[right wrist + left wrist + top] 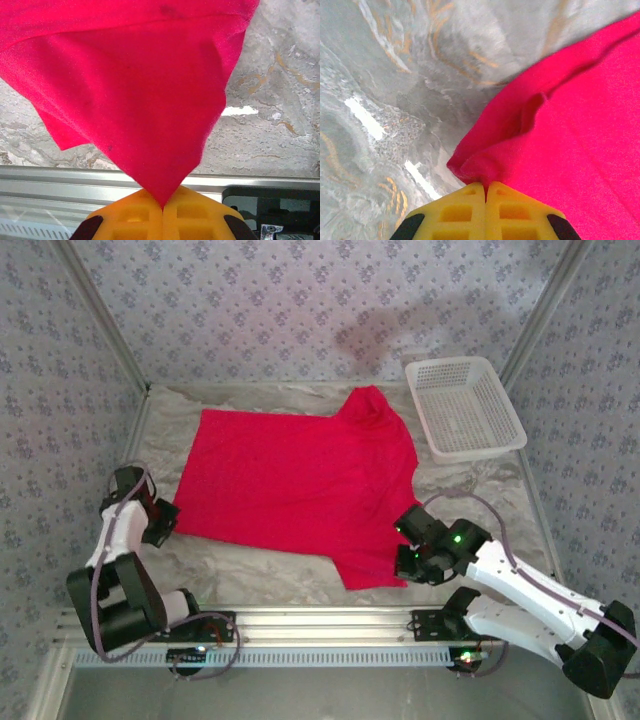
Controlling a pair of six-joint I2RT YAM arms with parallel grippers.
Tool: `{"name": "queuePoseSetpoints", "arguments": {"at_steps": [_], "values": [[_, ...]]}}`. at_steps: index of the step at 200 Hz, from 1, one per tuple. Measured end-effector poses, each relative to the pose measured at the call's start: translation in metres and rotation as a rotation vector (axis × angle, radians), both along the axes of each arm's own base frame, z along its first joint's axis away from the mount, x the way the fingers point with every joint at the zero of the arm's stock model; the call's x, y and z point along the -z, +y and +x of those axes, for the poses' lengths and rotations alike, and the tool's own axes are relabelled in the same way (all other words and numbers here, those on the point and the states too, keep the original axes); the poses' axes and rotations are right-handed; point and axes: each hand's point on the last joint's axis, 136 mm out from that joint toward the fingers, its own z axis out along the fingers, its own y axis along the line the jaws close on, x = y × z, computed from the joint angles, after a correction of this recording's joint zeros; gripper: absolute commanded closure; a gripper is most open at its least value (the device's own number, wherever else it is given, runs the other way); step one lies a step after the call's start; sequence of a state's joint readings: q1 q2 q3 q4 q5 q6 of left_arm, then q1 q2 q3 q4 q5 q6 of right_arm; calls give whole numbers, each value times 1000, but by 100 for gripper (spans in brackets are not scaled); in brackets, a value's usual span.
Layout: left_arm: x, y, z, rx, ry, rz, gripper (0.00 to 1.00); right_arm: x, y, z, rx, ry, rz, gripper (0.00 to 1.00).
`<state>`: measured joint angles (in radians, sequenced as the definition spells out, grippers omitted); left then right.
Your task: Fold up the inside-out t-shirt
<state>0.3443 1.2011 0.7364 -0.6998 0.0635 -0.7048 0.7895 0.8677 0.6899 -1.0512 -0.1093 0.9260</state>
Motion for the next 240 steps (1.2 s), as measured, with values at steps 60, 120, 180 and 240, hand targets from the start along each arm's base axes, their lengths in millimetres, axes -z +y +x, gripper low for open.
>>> {"name": "queuePoseSetpoints", "arguments": {"at_steps": [60,120,180,240], "values": [[-42,-15,1,51,-100,14,100,-47,4,17,17,-72,46,100],[-55,-27,78,144,-58,15,100,-70,0,112,149,-137,42,100],[-34,-24,173,194,-17,23,100,-74,-11,214,198,-177,32,100],[3,-28,212,240,53,15,99,-37,-1,276,172,-105,7,100]]}}
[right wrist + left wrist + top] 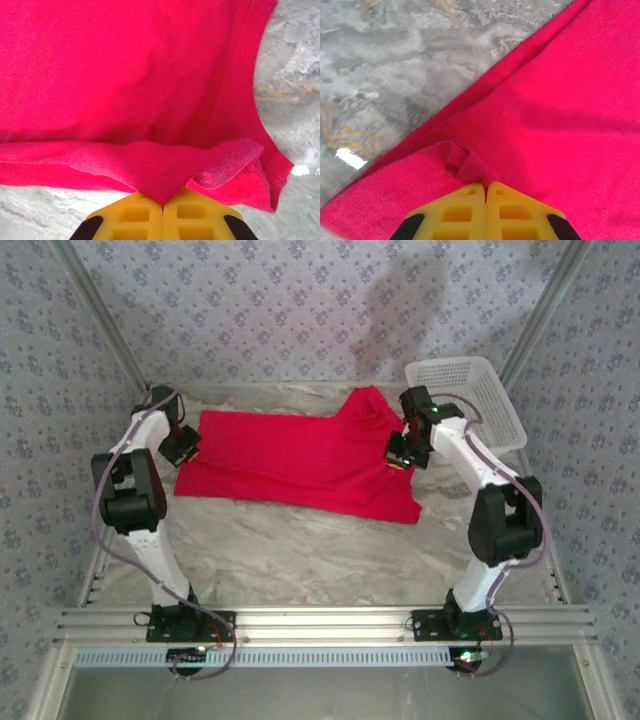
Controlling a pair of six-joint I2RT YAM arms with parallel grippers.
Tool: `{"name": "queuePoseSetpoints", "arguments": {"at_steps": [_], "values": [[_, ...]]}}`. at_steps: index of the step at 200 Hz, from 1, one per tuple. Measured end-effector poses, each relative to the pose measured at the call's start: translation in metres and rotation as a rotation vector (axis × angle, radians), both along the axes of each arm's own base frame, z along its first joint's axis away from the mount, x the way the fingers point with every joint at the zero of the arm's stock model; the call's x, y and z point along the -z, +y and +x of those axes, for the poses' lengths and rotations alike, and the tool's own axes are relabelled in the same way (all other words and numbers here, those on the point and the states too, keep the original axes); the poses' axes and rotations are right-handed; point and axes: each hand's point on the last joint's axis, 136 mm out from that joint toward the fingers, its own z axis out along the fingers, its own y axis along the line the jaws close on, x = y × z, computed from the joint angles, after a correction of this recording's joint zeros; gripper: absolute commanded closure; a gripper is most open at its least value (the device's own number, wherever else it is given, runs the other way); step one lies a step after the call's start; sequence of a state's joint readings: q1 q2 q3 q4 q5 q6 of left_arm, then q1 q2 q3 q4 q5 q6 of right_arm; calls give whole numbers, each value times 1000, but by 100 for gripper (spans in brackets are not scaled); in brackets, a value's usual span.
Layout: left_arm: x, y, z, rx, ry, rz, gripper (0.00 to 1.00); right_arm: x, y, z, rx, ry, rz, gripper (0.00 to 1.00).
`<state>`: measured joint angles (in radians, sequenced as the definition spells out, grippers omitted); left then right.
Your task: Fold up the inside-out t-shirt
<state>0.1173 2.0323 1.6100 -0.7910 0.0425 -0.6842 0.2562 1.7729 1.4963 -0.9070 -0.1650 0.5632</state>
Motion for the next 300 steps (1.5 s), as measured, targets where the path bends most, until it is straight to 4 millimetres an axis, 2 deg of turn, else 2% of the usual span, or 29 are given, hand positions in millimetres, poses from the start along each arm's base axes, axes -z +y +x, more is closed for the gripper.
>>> {"name": "queuePoseSetpoints", "arguments": {"at_steps": [10,24,32,51,65,84,107,122,135,162,182,206,220,242,269,283,300], "values": [[5,0,5,9,14,0,91,8,1,11,1,16,0,90],[8,1,13,27,27,8,68,16,3,33,4,26,7,75],[7,3,18,34,32,22,60,20,3,48,5,23,12,66],[-4,14,25,50,32,100,55,26,4,79,4,15,16,63],[-15,16,22,62,22,154,54,29,4,83,-1,16,10,62],[-25,-4,-5,103,1,156,54,32,7,59,-24,38,-6,63],[-23,-47,-45,169,-44,18,54,40,21,-4,-80,87,-4,71],[-10,-67,-51,191,-56,-83,55,46,33,-36,-118,109,18,78],[7,-75,-48,193,-46,-144,55,55,38,-49,-122,122,40,81],[39,-71,-49,164,-17,-211,55,94,23,-72,-83,191,37,84],[42,-57,-47,115,-43,-260,56,116,10,-91,-52,260,36,87],[44,-38,-53,56,-69,-319,56,116,8,-92,-46,234,53,87],[43,-32,-66,34,-77,-328,57,115,9,-97,-56,217,50,86],[42,-34,-106,21,-52,-311,56,114,5,-122,-81,222,13,86],[37,-41,-160,40,25,-233,56,107,-16,-162,-79,269,-73,83],[26,-48,-171,78,31,-186,56,96,-20,-169,-82,254,-98,77],[11,-61,-173,147,0,-134,56,78,-8,-166,-118,194,-93,61]]}}
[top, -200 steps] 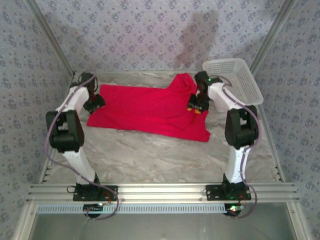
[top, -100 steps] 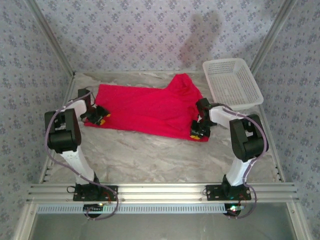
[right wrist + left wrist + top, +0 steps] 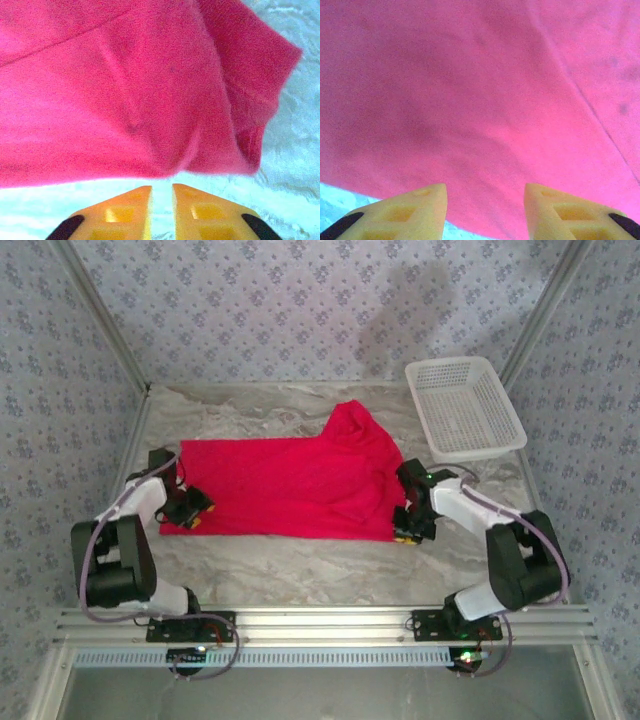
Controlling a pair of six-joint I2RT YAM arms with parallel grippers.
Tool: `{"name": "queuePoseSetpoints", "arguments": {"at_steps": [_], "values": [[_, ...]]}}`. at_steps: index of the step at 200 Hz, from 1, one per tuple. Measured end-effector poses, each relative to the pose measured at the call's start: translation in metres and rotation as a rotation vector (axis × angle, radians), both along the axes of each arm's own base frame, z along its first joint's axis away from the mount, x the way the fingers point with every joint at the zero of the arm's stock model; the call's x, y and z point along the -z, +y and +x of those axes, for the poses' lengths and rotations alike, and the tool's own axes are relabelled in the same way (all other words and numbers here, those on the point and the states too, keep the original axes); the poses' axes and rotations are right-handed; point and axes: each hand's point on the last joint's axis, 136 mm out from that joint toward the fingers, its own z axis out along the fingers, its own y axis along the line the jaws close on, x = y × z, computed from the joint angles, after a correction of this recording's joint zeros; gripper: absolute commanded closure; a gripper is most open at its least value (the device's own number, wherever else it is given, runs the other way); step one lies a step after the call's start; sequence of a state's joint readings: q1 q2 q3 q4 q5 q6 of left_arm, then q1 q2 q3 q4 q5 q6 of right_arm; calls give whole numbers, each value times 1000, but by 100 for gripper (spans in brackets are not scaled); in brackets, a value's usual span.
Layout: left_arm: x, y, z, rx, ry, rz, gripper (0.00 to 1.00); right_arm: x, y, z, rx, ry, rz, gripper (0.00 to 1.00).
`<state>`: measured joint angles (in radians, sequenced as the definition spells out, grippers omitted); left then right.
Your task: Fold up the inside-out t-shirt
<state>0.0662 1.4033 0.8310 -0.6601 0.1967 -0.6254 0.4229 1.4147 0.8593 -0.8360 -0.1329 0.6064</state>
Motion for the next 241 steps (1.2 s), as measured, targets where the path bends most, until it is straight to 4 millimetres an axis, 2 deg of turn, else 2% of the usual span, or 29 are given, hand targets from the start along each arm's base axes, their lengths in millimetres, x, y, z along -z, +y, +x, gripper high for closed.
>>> {"name": "queuePoseSetpoints", "arguments": {"at_steps": [15,41,67,105,123,136,152,172,205,212,223,241], "values": [[-7,-9,2,39,-25,20,56,-14,20,8,-22,-63,42,54],[-7,-6,3,36,-20,50,56,-23,53,18,-56,-124,106,49],[-9,-4,5,34,-20,59,57,-13,75,37,-58,-126,115,47],[-12,-4,8,33,-31,62,57,7,95,60,-57,-98,100,50],[-12,-3,8,32,-30,64,57,12,101,67,-52,-90,97,64],[-12,-3,8,32,-30,65,57,12,104,71,-45,-89,99,83],[-12,-3,8,31,-30,69,57,7,108,76,-51,-102,106,100],[-12,-2,8,31,-30,69,58,-8,115,88,-47,-135,119,100],[-12,-2,8,30,-30,72,58,-47,129,117,-64,-219,148,100],[-12,-2,8,30,-31,72,58,-53,132,123,-70,-235,151,93],[-12,-2,8,30,-31,72,58,-60,135,129,-79,-257,154,75],[-12,-2,8,30,-31,71,58,-57,131,125,-92,-252,137,57]]}}
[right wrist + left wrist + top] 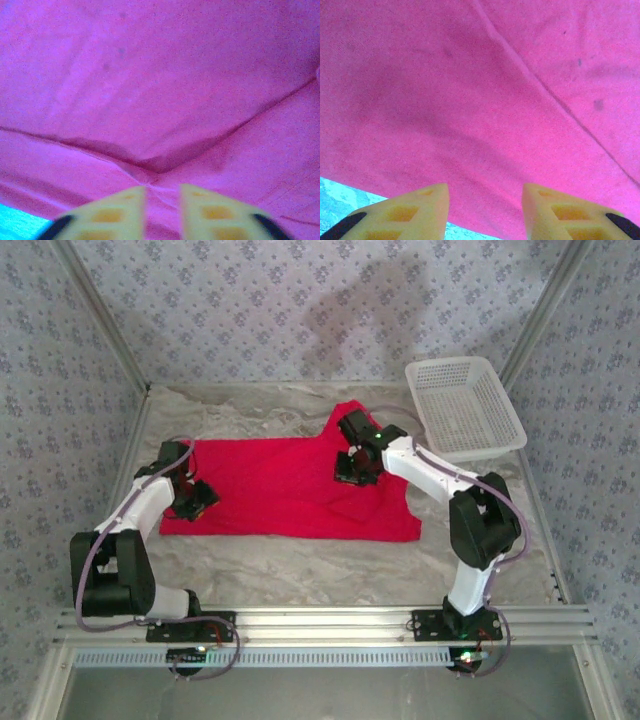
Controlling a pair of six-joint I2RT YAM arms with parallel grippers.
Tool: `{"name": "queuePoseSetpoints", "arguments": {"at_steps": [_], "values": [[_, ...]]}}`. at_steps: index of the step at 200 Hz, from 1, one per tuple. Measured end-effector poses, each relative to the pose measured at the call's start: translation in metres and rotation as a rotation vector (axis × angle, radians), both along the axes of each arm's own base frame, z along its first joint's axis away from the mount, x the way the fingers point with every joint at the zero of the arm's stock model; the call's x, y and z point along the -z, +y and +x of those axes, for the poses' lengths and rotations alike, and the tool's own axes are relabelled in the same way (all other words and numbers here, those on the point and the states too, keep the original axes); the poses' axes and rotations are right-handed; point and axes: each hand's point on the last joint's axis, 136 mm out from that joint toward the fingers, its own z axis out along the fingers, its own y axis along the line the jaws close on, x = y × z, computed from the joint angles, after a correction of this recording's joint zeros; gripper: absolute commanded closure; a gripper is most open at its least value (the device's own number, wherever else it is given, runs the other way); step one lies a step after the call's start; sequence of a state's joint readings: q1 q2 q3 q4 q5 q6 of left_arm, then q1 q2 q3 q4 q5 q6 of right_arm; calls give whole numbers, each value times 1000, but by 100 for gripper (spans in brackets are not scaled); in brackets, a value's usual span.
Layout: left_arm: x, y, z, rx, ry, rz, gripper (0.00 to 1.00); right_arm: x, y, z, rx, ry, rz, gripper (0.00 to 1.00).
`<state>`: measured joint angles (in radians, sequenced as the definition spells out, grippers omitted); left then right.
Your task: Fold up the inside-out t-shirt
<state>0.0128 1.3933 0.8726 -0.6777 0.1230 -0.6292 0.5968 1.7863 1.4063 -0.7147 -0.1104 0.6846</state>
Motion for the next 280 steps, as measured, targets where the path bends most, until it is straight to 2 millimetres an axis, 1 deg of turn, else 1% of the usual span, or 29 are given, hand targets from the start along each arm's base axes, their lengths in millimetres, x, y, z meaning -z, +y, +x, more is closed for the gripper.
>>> {"name": "queuePoseSetpoints", "arguments": {"at_steps": [15,28,49,67,85,100,123,142,151,160,187,202,221,237,255,269,280], "values": [[0,0,1,0,-3,-1,58,11,-7,-14,-22,23,-28,47],[0,-1,3,1,-10,-3,58,24,-16,-32,-35,59,-60,44],[0,-1,6,1,-19,-3,58,41,-26,-58,-58,107,-98,43],[1,-1,6,1,-18,-3,58,55,-30,-76,-77,144,-125,43],[1,-1,6,1,-17,-3,58,66,-32,-88,-88,169,-143,42],[3,-1,5,1,-16,-3,58,70,-33,-93,-90,178,-149,43],[4,-1,4,1,-13,-3,58,72,-34,-91,-85,165,-155,46],[4,-1,4,1,-13,-3,58,74,-35,-85,-77,146,-162,50],[4,-1,4,1,-13,-3,58,74,-36,-83,-75,142,-168,55],[4,-1,4,1,-13,-3,58,75,-35,-80,-75,139,-175,56],[4,-1,4,1,-13,-3,58,74,-32,-69,-75,119,-185,79],[4,-1,4,1,-13,-3,58,73,-30,-64,-73,112,-188,86],[4,-1,4,1,-13,-3,58,73,-31,-62,-80,105,-199,100],[4,-1,4,1,-13,-3,58,72,-33,-61,-82,101,-210,100],[4,-1,4,1,-13,-3,59,63,-34,-57,-78,92,-232,100],[4,-1,4,1,-13,-3,59,51,-33,-47,-85,59,-246,100],[4,-1,4,1,-13,-3,59,38,-29,-33,-91,19,-257,100]]}}
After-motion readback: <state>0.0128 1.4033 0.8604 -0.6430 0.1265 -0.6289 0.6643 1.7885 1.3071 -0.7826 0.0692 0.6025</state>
